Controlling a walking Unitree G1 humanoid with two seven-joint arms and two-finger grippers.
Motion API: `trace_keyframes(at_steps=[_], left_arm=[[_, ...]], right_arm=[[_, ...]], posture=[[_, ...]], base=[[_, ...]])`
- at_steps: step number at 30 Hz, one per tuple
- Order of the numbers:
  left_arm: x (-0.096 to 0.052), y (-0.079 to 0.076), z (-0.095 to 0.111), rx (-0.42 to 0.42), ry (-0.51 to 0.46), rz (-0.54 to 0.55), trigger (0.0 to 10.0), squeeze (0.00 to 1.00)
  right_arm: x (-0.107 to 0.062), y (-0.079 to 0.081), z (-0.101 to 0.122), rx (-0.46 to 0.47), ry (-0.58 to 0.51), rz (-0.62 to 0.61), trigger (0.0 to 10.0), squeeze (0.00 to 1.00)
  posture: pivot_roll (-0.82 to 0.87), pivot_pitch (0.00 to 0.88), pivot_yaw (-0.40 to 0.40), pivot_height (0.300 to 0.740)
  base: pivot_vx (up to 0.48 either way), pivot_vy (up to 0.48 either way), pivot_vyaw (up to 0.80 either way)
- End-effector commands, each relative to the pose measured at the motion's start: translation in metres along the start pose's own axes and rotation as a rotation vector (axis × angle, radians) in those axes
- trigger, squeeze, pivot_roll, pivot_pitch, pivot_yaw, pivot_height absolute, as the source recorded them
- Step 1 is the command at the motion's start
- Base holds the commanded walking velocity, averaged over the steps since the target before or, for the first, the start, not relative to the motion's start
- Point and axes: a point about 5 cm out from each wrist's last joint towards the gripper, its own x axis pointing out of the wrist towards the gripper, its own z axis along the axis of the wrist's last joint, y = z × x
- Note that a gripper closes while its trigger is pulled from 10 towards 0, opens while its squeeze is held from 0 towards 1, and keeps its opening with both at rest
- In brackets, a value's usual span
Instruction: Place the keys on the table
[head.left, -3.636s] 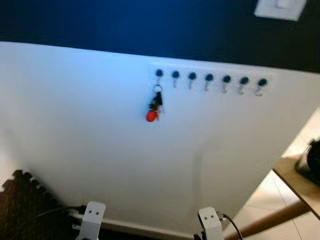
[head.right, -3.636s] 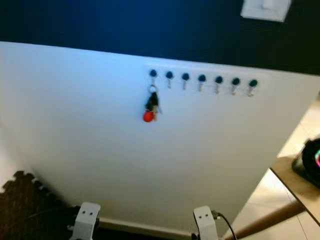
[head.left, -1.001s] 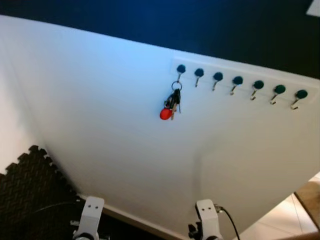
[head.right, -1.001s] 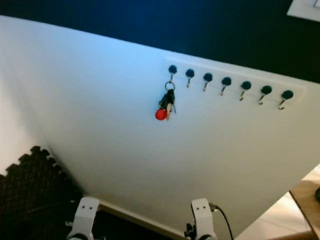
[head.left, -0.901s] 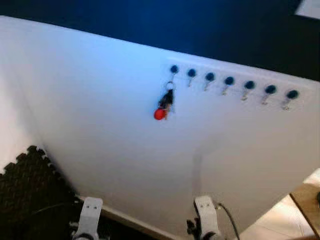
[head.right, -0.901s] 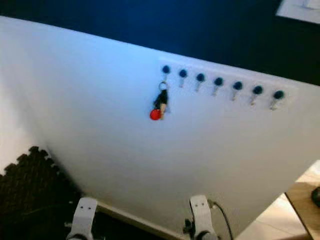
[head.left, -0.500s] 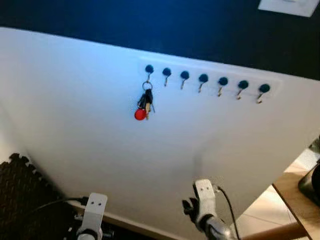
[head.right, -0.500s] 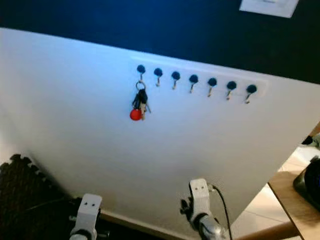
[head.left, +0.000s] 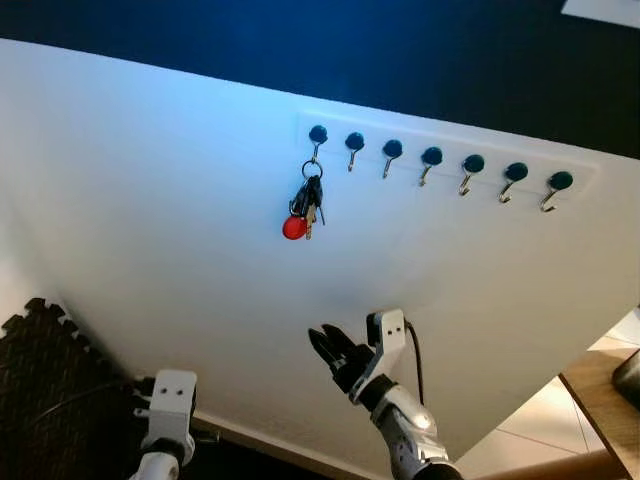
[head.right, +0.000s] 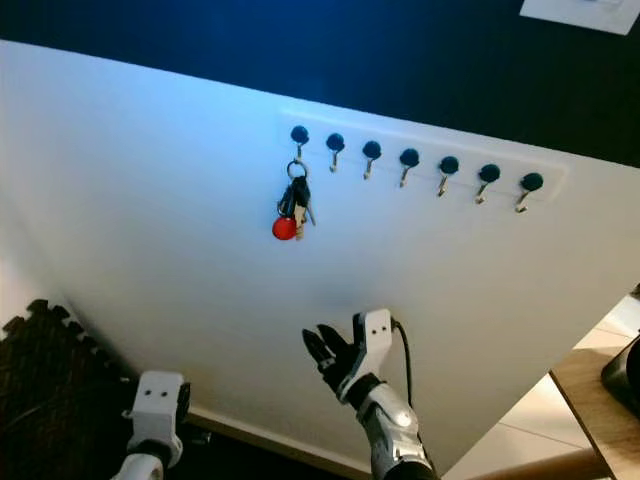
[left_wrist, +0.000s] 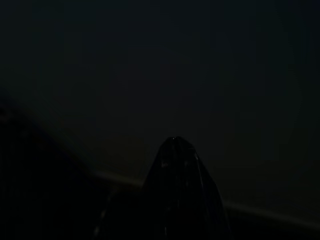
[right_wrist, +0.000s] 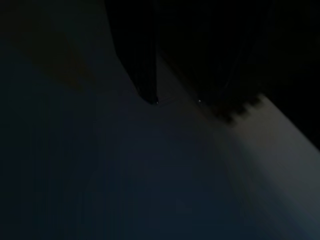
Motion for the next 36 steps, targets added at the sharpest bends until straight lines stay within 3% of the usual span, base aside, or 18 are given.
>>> trace_keyframes(at_steps=[1,7,11,15,24,31,36], left_arm=[[-0.004,-0.003,0.001,-0.036,-0.026,-0.005,10.0,0.0],[-0.004,-0.001,0.01,-0.085,-0.084,0.007,10.0,0.0],[0.0,0.001,0.018,-0.11,-0.122,0.005,10.0,0.0],[0.003,0.001,0.025,-0.111,-0.148,-0.002,10.0,0.0],[0.007,-0.002,0.035,-0.123,-0.183,-0.018,10.0,0.0],[0.008,-0.003,0.038,-0.121,-0.193,-0.023,10.0,0.0],[0.009,-0.003,0.042,-0.114,-0.203,-0.029,10.0,0.0]], right_arm=[[0.003,0.012,0.005,0.103,-0.077,0.088,10.0,0.0],[0.006,0.025,0.014,0.099,-0.13,0.182,10.0,0.0],[0.013,0.036,0.029,0.032,-0.205,0.226,10.0,0.0],[0.028,0.047,0.045,-0.107,-0.243,0.238,10.0,0.0],[0.047,0.059,0.063,-0.278,-0.299,0.209,10.0,0.0],[0.058,0.066,0.066,-0.31,-0.308,0.216,10.0,0.0],[0.075,0.068,0.071,-0.376,-0.31,0.129,10.0,0.0]], posture=[[0.13,0.044,-0.101,0.74],[0.13,0.044,-0.1,0.74],[0.13,0.047,-0.099,0.74],[0.12,0.051,-0.098,0.74],[0.13,0.054,-0.102,0.74],[0.13,0.059,-0.105,0.74],[0.13,0.064,-0.105,0.74]], base=[[0.0,0.0,0.0],[0.0,0.0,0.0],[0.0,0.0,0.0],[0.0,0.0,0.0],[0.0,0.0,0.0],[0.0,0.0,0.0],[0.0,0.0,0.0]])
